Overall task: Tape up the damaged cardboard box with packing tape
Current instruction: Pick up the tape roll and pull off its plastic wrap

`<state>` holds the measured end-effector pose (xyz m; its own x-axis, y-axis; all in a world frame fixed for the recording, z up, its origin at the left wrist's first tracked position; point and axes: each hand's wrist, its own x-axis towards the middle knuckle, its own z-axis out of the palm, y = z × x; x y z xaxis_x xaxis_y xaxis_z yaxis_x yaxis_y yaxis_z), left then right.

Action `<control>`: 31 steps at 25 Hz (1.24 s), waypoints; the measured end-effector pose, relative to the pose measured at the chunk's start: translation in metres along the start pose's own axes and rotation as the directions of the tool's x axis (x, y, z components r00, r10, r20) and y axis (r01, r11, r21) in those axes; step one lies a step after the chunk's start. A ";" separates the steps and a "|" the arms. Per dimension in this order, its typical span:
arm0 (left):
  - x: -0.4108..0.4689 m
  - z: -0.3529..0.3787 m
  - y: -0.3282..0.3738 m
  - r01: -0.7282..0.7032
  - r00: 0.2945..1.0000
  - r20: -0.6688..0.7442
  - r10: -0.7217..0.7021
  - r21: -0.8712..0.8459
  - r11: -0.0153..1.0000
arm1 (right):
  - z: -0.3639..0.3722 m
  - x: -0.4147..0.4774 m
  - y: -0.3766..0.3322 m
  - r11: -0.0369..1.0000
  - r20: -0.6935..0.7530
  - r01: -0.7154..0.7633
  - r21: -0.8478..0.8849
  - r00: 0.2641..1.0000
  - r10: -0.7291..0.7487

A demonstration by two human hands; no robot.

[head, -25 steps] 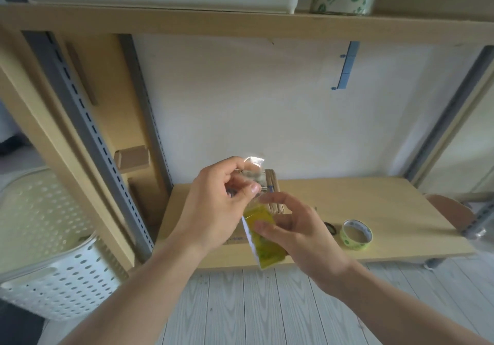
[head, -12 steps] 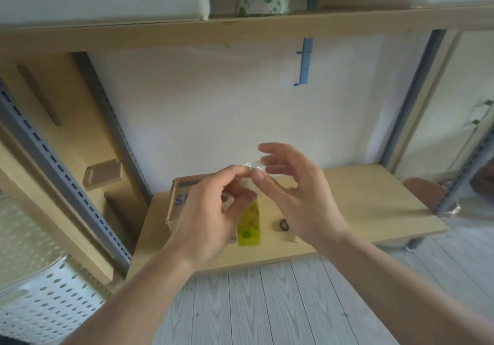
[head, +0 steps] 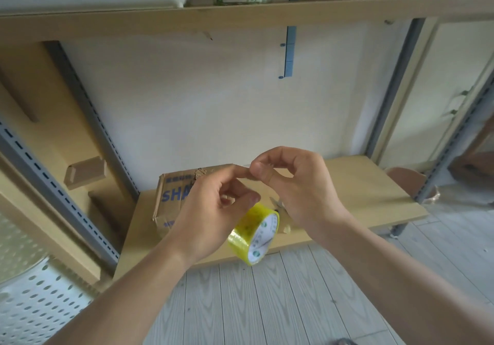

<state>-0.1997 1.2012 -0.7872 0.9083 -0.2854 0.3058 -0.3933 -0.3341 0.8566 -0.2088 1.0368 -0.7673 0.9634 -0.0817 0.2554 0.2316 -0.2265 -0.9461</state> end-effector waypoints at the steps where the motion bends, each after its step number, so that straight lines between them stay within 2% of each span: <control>1: 0.000 0.001 0.001 0.001 1.000 0.013 0.000 -0.017 1.000 | -0.001 -0.002 0.000 1.000 -0.014 -0.005 -0.016 1.000 0.004; 9: 0.005 0.008 0.001 0.040 0.997 0.076 -0.031 -0.120 0.992 | -0.008 -0.004 -0.005 0.997 -0.077 0.008 -0.078 0.997 -0.014; 20: 0.006 0.016 0.005 0.059 0.996 0.075 -0.043 -0.229 0.972 | -0.016 -0.006 -0.004 1.000 -0.090 0.015 -0.005 0.996 -0.015; 25: 0.005 0.014 0.006 0.041 0.996 0.085 -0.027 -0.161 0.986 | -0.016 -0.007 -0.006 0.997 -0.100 0.049 -0.057 0.993 -0.055; 31: 0.003 0.015 0.002 0.107 0.989 0.123 -0.084 -0.194 0.975 | -0.017 -0.007 -0.005 0.995 -0.098 0.043 -0.091 0.994 -0.051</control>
<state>-0.1997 1.1861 -0.7911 0.9136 -0.3648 0.1794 -0.2590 -0.1822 0.9485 -0.2191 1.0221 -0.7610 0.9322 -0.1649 0.3220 0.2591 -0.3172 -0.9123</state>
